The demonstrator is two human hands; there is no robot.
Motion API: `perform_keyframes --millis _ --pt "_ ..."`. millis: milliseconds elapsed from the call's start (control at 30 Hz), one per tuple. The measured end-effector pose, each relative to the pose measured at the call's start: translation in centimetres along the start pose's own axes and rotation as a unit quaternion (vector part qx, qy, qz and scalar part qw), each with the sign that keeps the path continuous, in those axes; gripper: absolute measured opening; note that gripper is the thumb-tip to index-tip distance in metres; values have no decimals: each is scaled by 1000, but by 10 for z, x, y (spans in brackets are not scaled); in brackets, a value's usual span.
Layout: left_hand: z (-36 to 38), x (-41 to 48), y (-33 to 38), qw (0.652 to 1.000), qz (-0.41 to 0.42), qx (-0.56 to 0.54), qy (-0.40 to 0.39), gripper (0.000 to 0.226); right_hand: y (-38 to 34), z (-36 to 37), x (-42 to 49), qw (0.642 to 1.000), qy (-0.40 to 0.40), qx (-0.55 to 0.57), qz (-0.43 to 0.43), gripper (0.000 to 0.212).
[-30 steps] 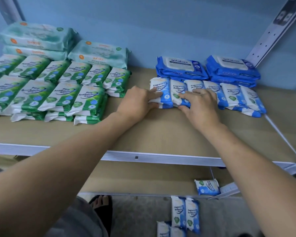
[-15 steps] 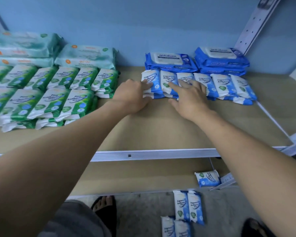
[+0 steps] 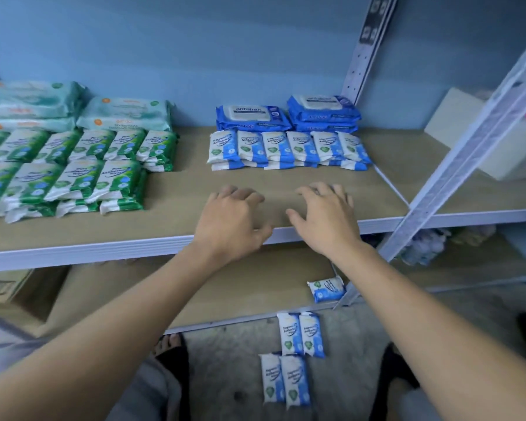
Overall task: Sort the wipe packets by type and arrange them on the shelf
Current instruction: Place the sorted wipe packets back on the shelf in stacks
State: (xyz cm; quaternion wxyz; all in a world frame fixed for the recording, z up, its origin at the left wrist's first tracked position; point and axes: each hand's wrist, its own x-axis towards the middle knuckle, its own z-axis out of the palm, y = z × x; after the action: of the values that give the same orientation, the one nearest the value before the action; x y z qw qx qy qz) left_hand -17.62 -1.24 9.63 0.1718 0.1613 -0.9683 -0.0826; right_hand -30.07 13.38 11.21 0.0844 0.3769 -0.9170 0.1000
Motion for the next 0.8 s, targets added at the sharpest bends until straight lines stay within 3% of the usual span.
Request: perform_keyframes --millis 167,300,533,800 --pt "14 -44 31 997 40 -53 48 45 22 8 -50 999 35 23 31 41" --pt "35 -72 43 995 56 -68 43 40 35 34 -83 996 19 47 73 41" --pt "113 -110 45 986 -26 -110 -121 39 64 107 -130 983 -108 76 125 41" --pt "228 -160 32 911 -219 -175 -302 45 111 203 -167 936 -260 104 213 45"
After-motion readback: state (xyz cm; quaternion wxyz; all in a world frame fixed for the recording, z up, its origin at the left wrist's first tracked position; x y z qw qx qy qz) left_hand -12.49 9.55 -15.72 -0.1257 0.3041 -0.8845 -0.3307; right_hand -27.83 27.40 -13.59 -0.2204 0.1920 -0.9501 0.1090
